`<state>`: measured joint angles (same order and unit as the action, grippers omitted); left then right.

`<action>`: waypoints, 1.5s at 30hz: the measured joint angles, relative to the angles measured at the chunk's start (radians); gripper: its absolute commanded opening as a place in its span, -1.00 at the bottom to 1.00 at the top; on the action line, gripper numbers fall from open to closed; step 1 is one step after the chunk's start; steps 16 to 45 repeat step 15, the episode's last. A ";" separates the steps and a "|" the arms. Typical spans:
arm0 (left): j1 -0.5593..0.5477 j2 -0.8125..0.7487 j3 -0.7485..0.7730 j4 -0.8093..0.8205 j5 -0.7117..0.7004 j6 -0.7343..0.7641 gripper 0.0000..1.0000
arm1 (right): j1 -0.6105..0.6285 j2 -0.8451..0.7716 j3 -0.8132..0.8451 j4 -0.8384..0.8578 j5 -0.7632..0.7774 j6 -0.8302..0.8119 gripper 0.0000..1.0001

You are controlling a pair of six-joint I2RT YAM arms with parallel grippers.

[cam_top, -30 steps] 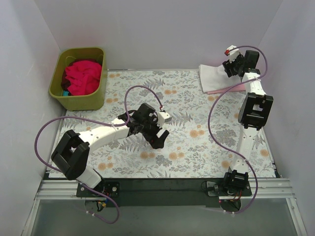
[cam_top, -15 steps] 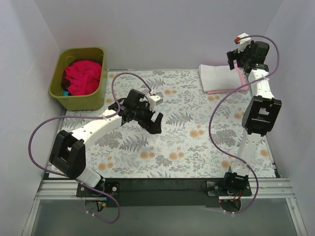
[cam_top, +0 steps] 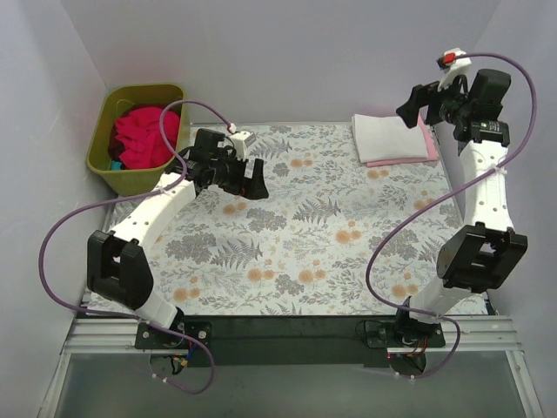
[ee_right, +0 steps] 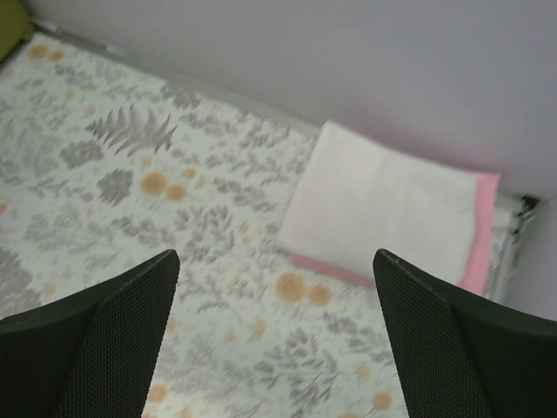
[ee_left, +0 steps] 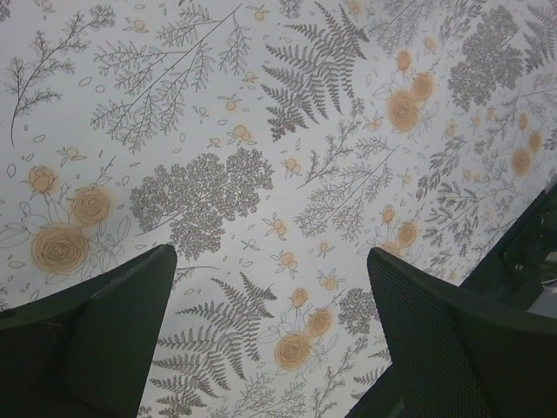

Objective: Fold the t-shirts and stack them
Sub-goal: Reset both grippers

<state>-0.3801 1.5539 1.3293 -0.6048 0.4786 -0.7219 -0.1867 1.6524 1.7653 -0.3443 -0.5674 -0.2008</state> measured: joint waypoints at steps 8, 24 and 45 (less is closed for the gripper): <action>0.003 0.032 -0.064 -0.024 -0.044 -0.005 0.84 | 0.053 -0.129 -0.397 -0.167 -0.028 0.004 0.97; 0.005 0.024 -0.168 -0.043 -0.080 -0.008 0.85 | 0.218 -0.341 -0.711 -0.230 0.048 -0.045 0.97; 0.005 0.024 -0.168 -0.043 -0.080 -0.008 0.85 | 0.218 -0.341 -0.711 -0.230 0.048 -0.045 0.97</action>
